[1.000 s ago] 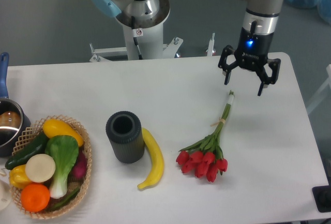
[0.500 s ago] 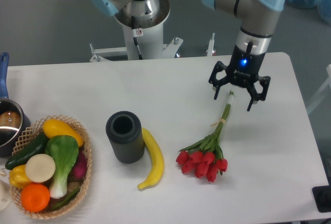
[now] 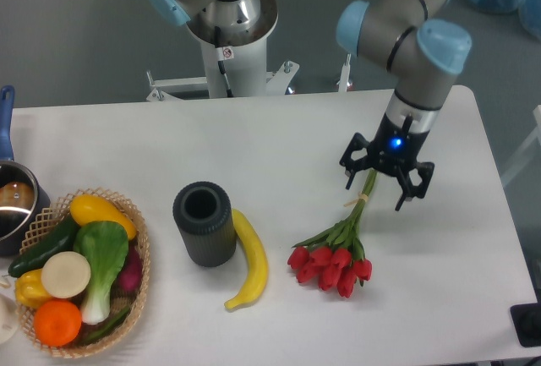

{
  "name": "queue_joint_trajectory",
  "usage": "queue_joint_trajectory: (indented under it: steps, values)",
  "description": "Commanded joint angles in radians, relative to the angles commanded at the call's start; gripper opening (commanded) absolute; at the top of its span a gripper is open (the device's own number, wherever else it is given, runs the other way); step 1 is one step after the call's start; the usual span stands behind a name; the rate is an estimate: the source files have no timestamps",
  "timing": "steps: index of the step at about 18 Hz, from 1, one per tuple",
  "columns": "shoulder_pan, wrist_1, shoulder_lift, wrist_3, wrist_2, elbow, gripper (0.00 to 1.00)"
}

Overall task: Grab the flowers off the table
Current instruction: 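Lower the gripper onto the tulip stems and close it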

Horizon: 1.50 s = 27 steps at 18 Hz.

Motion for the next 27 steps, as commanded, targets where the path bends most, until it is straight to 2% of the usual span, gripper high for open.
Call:
queue_joint_trajectory:
  steps: [7, 20, 27]
  values:
    - [-0.046, 0.055, -0.078, -0.002, 0.017, 0.006, 1.0]
    - [-0.061, 0.06, -0.13, 0.0, 0.019, 0.04, 1.0]
    - [-0.068, 0.06, -0.137, 0.02, 0.019, 0.038, 0.99]
